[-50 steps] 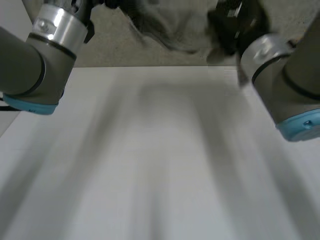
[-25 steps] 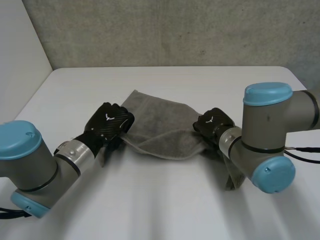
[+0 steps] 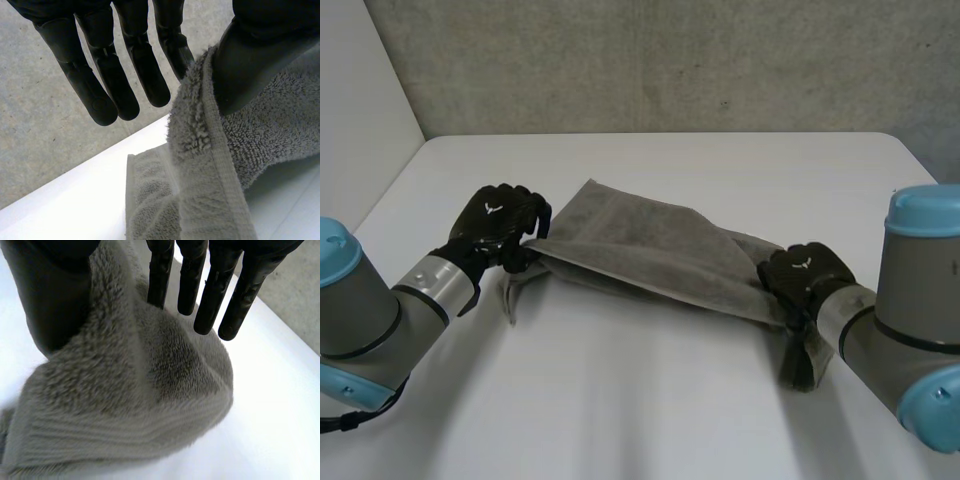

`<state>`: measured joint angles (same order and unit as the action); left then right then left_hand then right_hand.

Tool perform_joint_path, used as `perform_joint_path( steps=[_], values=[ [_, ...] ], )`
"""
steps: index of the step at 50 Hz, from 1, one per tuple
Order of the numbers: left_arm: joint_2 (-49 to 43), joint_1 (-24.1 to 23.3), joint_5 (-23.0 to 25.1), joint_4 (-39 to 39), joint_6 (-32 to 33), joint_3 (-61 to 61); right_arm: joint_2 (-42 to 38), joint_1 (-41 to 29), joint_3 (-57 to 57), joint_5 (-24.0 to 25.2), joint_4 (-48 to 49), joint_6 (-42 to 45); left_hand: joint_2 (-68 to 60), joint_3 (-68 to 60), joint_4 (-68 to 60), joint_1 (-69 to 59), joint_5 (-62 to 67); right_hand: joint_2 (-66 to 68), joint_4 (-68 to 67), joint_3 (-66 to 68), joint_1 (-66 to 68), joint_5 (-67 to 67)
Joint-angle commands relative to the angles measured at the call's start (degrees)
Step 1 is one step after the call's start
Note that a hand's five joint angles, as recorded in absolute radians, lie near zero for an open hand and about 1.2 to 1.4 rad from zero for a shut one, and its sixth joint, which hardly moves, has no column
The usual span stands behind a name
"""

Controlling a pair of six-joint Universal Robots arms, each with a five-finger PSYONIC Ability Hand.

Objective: Fold the towel.

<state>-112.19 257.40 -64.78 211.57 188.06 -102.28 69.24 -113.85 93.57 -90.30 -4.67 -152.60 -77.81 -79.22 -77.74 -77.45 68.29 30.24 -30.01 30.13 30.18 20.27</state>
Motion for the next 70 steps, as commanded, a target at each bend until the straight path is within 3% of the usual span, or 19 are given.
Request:
perform_joint_path(
  steps=[1, 4, 6, 7, 9, 22, 31, 37, 44, 47, 50, 52, 57, 60, 65, 68, 70],
  values=[
    [-0.1, -0.1, 0.0, 0.0, 0.1, -0.5, 3.2, 1.2, 6.1, -0.8, 3.9, 0.3, -2.2, -0.8, -2.3, -2.6, 1.7, 6.2, -6.5, 6.3, 6.3, 6.2],
    [-0.1, -0.2, 0.1, -0.1, 0.1, -0.6, 3.4, 2.0, 7.2, -0.8, 4.8, 0.3, -2.2, -0.8, -2.3, -2.6, 1.7, 13.5, -13.7, 13.6, 13.5, 13.5],
    [-0.2, -0.2, 0.3, -0.1, 0.2, -0.6, 3.4, 2.9, 8.6, -0.8, 6.7, 0.6, -2.2, -0.8, -2.3, -2.6, 1.7, 34.8, -35.0, 34.9, 34.8, 34.7],
    [-0.4, -0.2, 0.4, -0.1, 0.2, -0.6, 3.4, 2.9, 8.6, -0.8, 6.7, 0.6, -2.2, -0.8, -2.3, -2.6, 1.7, 34.9, -35.1, 35.0, 34.9, 34.8],
    [-0.6, -0.3, 0.4, -0.1, 0.3, -0.7, 3.4, 3.1, 8.7, -0.8, 7.2, 1.2, -2.2, -0.8, -2.3, -2.6, 1.7, 49.7, -49.9, 49.8, 49.8, 49.7],
    [-1.9, -1.1, 0.1, -0.4, 1.4, -0.9, 9.7, 3.3, 8.8, -0.7, 6.3, 7.7, -2.2, -0.8, -2.3, -2.6, 1.7, 49.8, -50.0, 49.9, 49.8, 49.7],
    [-7.3, -1.3, -0.6, -0.6, 9.4, 0.4, 8.3, 5.1, 9.4, -0.6, 6.4, 7.7, -2.2, -0.8, -2.3, -2.6, 1.7, 49.8, -50.0, 49.9, 49.8, 49.7],
    [-9.2, -1.6, -4.1, -0.8, 12.9, 0.8, 8.4, 6.3, 9.4, -0.7, 6.9, 7.7, -1.9, -0.5, -1.9, -2.2, 1.4, 49.8, -50.0, 49.9, 49.8, 49.7],
    [-8.8, -1.7, -5.5, -2.8, 13.2, 0.9, 8.3, 8.2, 9.3, -0.8, 7.1, 7.3, 20.0, 21.4, 19.9, 19.6, -20.4, 49.8, -50.0, 49.9, 49.8, 49.7],
    [-8.6, -1.6, -5.6, -3.6, 13.2, 1.0, 8.2, 8.7, 9.3, -0.8, 7.6, 7.1, 20.8, 22.2, 20.8, 20.5, -21.3, 49.8, -50.0, 49.9, 49.8, 49.7],
    [-8.2, -1.6, -5.6, -5.5, 13.3, 1.1, 8.2, 8.9, 9.4, -0.7, 8.5, 7.1, 17.5, 18.9, 17.4, 17.1, -17.9, 49.8, -50.0, 49.9, 49.8, 49.7],
    [-8.0, -1.5, -5.5, -6.9, 13.8, 1.6, 8.2, 8.9, 9.4, -0.7, 8.4, 7.1, -2.1, -0.7, -2.1, -2.4, 1.6, 49.8, -50.0, 49.9, 49.8, 49.7],
    [-6.8, -0.6, -4.8, -10.6, 15.4, 1.8, 8.5, 8.4, 9.4, -0.3, 7.6, 7.6, -2.2, -0.8, -2.3, -2.6, 1.7, 49.8, -50.0, 49.9, 49.8, 49.7],
    [-3.3, -0.7, -3.7, -14.9, 17.4, 2.0, 8.7, 8.5, 8.6, -0.6, 3.3, 8.9, -2.2, -0.8, -2.3, -2.6, 1.7, 49.8, -50.0, 49.9, 49.8, 49.7],
    [1.9, -0.9, -1.2, -21.1, 21.3, 2.3, 14.2, 9.0, 4.4, 1.3, -13.3, 12.9, -2.2, -0.8, -2.3, -2.6, 1.7, 49.8, -50.0, 49.9, 49.8, 49.7],
    [6.3, -1.0, -1.1, -25.7, 22.2, 2.5, 14.9, 9.0, 3.6, 2.1, -16.6, 14.4, -2.2, -0.8, -2.3, -2.6, 1.7, 49.8, -50.0, 49.9, 49.8, 49.7],
    [7.8, -1.0, -0.8, -28.4, 22.3, 2.8, 15.0, 9.2, 2.2, 3.6, -23.2, 19.9, -2.2, -0.8, -2.3, -2.6, 1.7, 49.8, -50.0, 49.9, 49.8, 49.7]
  ],
)
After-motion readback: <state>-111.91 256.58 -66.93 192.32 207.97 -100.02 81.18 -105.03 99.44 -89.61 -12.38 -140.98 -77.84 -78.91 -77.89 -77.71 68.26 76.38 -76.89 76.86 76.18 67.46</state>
